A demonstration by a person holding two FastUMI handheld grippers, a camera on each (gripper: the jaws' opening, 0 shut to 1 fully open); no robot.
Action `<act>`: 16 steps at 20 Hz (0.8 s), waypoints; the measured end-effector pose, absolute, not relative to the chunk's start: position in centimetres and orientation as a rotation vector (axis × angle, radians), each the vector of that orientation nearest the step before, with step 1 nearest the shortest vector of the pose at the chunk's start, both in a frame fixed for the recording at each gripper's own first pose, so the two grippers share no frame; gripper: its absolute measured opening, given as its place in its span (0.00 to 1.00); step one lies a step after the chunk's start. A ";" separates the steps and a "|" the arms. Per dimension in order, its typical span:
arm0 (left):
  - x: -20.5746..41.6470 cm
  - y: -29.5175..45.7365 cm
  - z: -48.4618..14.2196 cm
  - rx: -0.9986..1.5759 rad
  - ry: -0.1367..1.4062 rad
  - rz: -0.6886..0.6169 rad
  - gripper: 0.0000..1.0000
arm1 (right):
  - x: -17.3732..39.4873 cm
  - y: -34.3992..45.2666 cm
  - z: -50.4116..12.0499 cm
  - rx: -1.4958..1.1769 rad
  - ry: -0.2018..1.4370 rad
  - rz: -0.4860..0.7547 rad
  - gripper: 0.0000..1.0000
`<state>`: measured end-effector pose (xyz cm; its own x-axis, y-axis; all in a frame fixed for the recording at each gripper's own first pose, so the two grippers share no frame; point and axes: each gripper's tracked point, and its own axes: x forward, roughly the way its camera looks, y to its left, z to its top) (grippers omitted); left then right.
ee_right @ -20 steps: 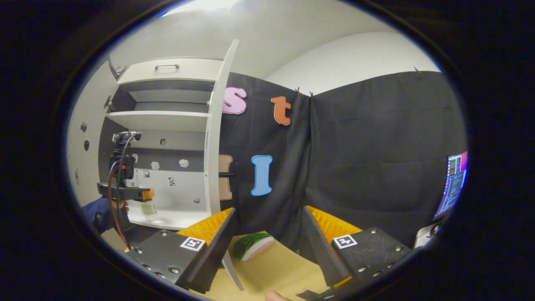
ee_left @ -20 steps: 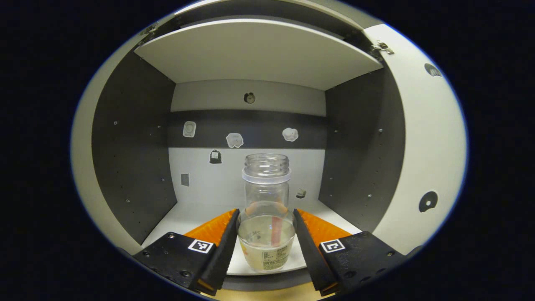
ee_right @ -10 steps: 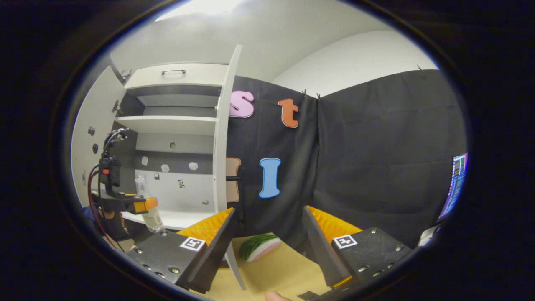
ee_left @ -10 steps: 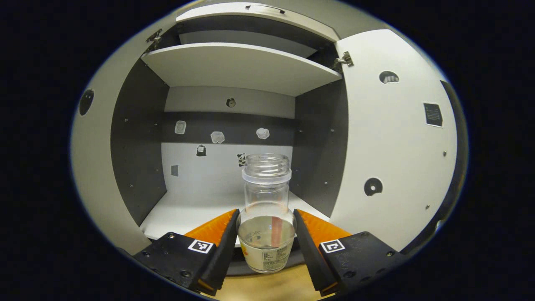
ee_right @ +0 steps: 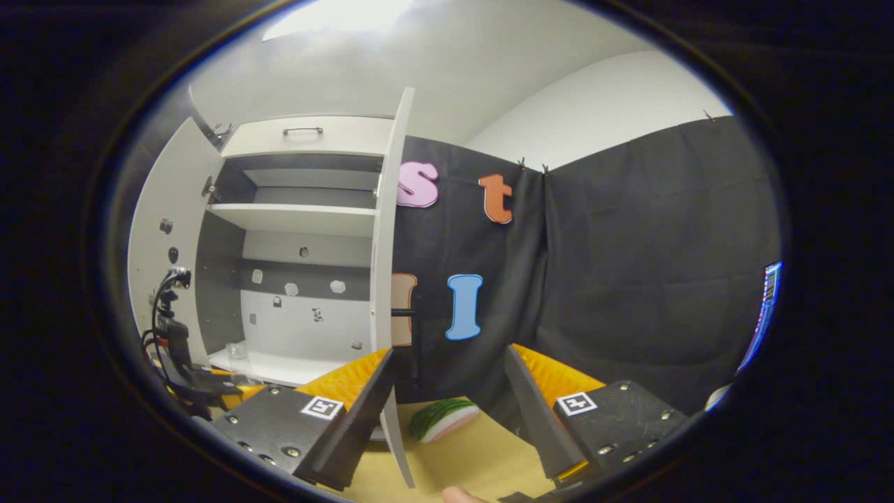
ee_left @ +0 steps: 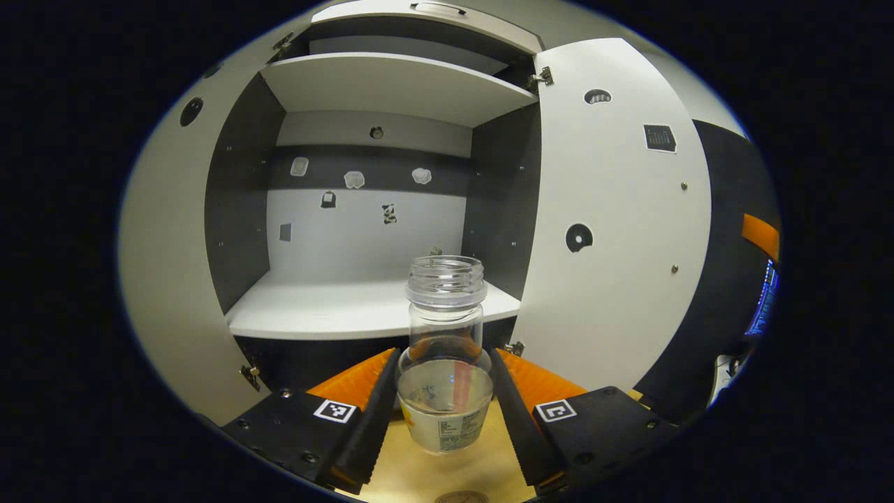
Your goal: Grasp the bottle in the cabinet with the left hand and place it on the coaster, then close the right door with the right hand and the left door with the left hand.
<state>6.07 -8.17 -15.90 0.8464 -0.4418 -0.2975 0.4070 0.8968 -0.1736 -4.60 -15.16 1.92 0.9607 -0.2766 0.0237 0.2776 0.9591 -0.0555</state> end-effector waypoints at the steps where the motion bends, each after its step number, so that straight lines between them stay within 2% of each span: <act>1: 5.4 -8.1 -16.7 -0.111 0.353 -0.451 0.78 | -4.5 -15.1 1.9 -0.061 -0.015 -0.275 0.93; 7: 1.1 -8.2 -22.7 -0.152 0.477 -0.455 0.79 | -4.3 -15.6 2.1 -0.067 -0.015 -0.262 0.93; 8: 0.6 -8.2 -23.7 -0.161 0.497 -0.450 0.79 | -4.3 -15.9 2.1 -0.068 -0.015 -0.263 0.95; 16: -2.9 -7.2 -32.4 -0.249 0.688 -0.371 0.79 | -3.9 -16.8 2.3 -0.091 -0.011 -0.271 0.95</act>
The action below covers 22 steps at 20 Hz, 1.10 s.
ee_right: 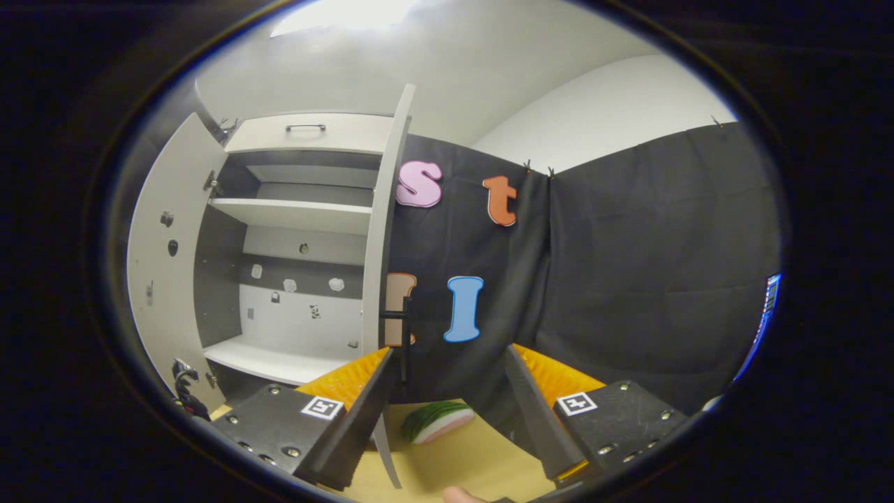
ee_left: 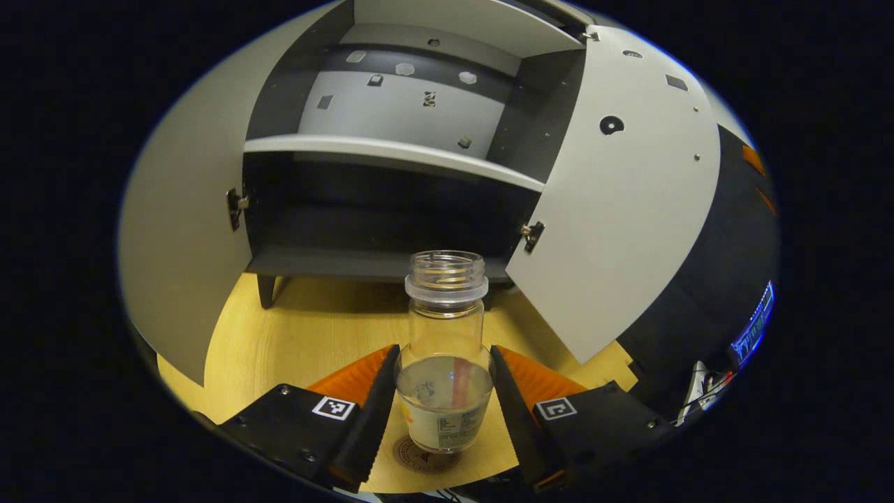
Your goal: Grasp the bottle in the cabinet with the left hand and place it on the coaster, then close the right door with the right hand and the left door with the left hand.
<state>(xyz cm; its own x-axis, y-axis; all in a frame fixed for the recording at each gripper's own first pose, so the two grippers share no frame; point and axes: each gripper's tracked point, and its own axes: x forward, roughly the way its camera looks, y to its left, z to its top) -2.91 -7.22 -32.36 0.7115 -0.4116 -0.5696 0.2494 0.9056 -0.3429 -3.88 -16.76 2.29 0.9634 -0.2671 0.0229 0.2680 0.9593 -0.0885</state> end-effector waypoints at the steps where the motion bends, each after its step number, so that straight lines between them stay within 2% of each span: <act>1: -3.4 -7.1 -33.3 -0.252 0.708 -0.364 0.79 | -3.9 -16.9 2.3 -0.093 -0.009 -0.272 0.95; 4: -4.5 -7.0 -35.5 -0.250 0.742 -0.358 0.80 | -3.9 -17.0 2.1 -0.104 -0.005 -0.275 0.98; 11: -6.0 -7.6 -38.9 -0.230 0.784 -0.352 0.80 | -3.8 -17.4 1.8 -0.122 0.008 -0.282 0.98; 12: -6.0 -7.6 -39.2 -0.232 0.785 -0.346 0.80 | -3.8 -17.4 1.8 -0.126 0.010 -0.283 0.95; 22: -5.8 -8.0 -40.5 -0.193 0.709 -0.325 0.80 | -3.9 -17.8 1.5 -0.153 0.016 -0.293 0.95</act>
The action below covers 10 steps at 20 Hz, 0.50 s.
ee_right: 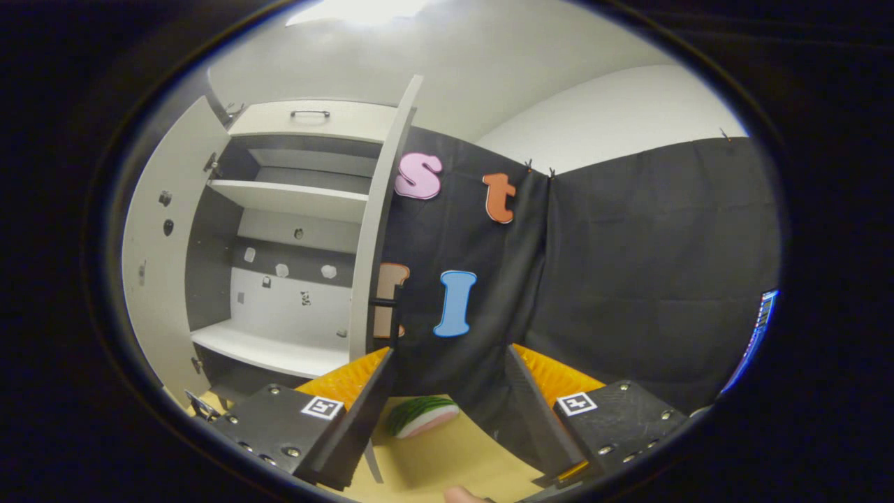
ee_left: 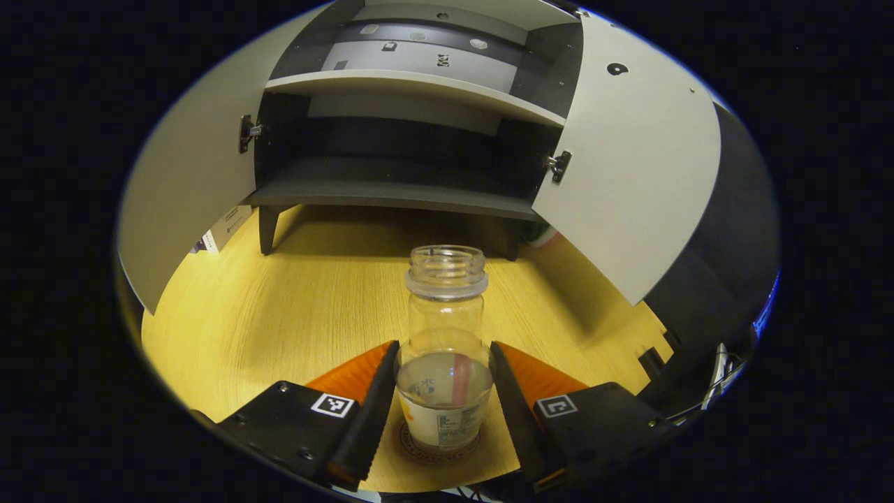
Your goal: Grasp the bottle in the cabinet with the left hand and place it on the coaster, then close the right door with the right hand and the left door with the left hand.
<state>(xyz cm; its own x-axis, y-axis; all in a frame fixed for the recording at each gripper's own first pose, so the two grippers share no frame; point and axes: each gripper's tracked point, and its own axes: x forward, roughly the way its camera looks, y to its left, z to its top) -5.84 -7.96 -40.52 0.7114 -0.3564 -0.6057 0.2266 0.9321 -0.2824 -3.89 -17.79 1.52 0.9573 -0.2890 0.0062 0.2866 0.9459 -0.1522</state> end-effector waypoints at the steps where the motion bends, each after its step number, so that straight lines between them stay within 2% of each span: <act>1: -5.9 -8.0 -40.7 -0.187 0.704 -0.325 0.80 | -3.9 -17.8 1.5 -0.155 0.017 -0.293 0.95; 6: -6.8 -8.3 -40.4 -0.162 0.704 -0.349 0.82 | -3.7 -17.4 0.9 -0.154 0.028 -0.281 0.93; 10: -7.7 -8.1 -40.3 -0.157 0.722 -0.355 0.82 | -3.5 -16.9 0.7 -0.152 0.028 -0.267 0.95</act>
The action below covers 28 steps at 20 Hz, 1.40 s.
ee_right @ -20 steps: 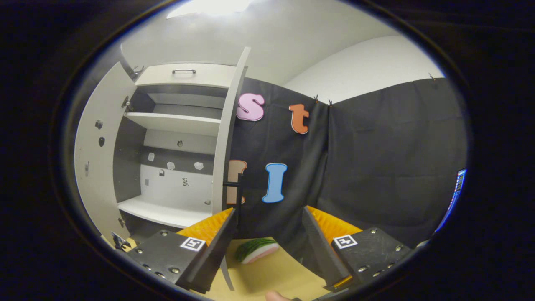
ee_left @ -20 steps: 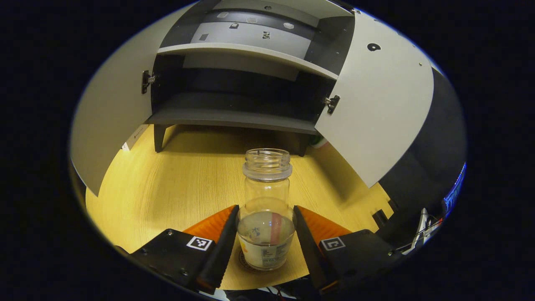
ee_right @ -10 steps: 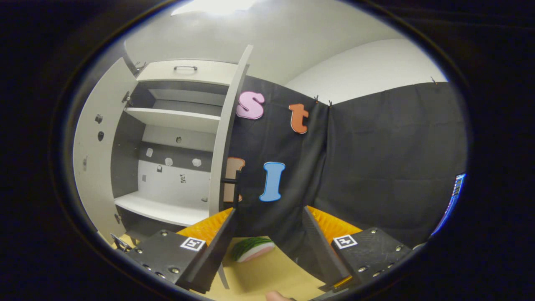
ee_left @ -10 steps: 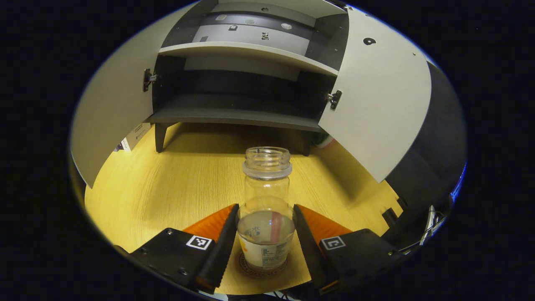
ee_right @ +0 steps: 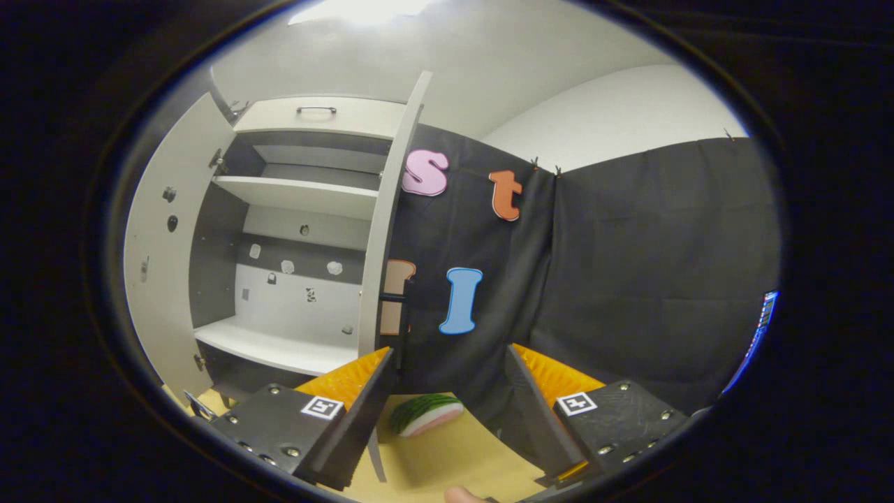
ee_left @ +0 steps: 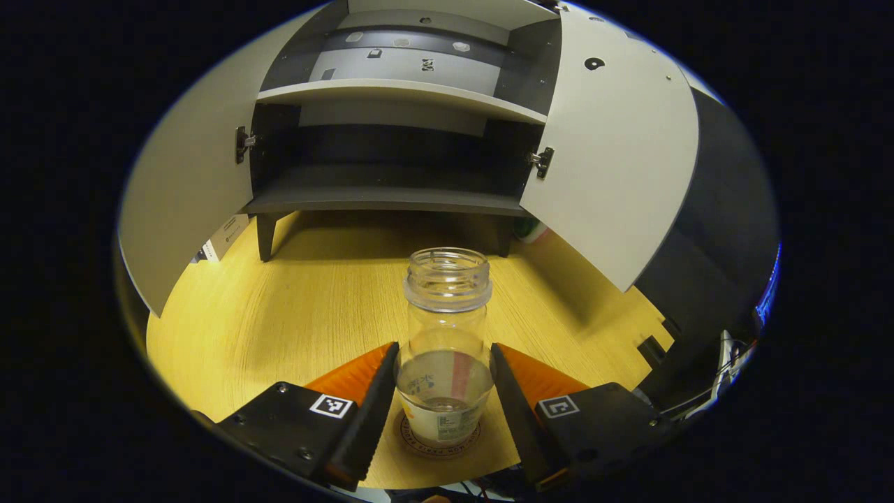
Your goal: Grasp the bottle in the cabinet with the left hand and place it on the coaster, then close the right door with the right hand and the left door with the left hand.
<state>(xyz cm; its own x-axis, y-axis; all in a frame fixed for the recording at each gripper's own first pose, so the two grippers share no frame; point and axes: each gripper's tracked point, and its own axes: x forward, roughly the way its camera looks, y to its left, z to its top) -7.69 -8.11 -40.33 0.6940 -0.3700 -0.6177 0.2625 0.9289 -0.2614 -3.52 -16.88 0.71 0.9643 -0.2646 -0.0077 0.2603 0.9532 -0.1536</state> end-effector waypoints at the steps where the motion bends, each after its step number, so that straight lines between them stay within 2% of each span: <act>1: -7.9 -8.1 -40.2 -0.159 0.726 -0.354 0.82 | -3.4 -16.8 0.7 -0.151 0.028 -0.264 0.93; 4: -8.9 -8.1 -40.2 -0.151 0.744 -0.364 0.82 | -3.3 -16.7 0.5 -0.140 0.029 -0.259 0.95; 5: -9.1 -8.1 -40.2 -0.146 0.750 -0.368 0.82 | -3.3 -16.6 0.5 -0.137 0.030 -0.258 0.93; 8: -9.7 -8.0 -40.2 -0.139 0.760 -0.372 0.82 | -3.1 -16.6 0.3 -0.130 0.032 -0.256 0.95; 11: -10.1 -8.1 -40.3 -0.126 0.768 -0.379 0.82 | -3.2 -16.6 0.1 -0.129 0.037 -0.254 0.93; 13: -10.2 -8.2 -40.3 -0.114 0.775 -0.384 0.82 | -3.3 -16.7 0.0 -0.127 0.039 -0.255 0.96; 23: -11.0 -8.3 -40.1 -0.069 0.786 -0.389 0.83 | -3.5 -16.9 0.2 -0.117 0.036 -0.259 0.93; 27: -10.7 -8.1 -39.1 -0.023 0.761 -0.382 0.85 | -3.8 -17.0 0.2 -0.119 0.036 -0.268 0.95; 28: -10.9 -8.3 -38.8 -0.024 0.760 -0.390 0.86 | -3.9 -17.1 0.1 -0.119 0.037 -0.270 0.93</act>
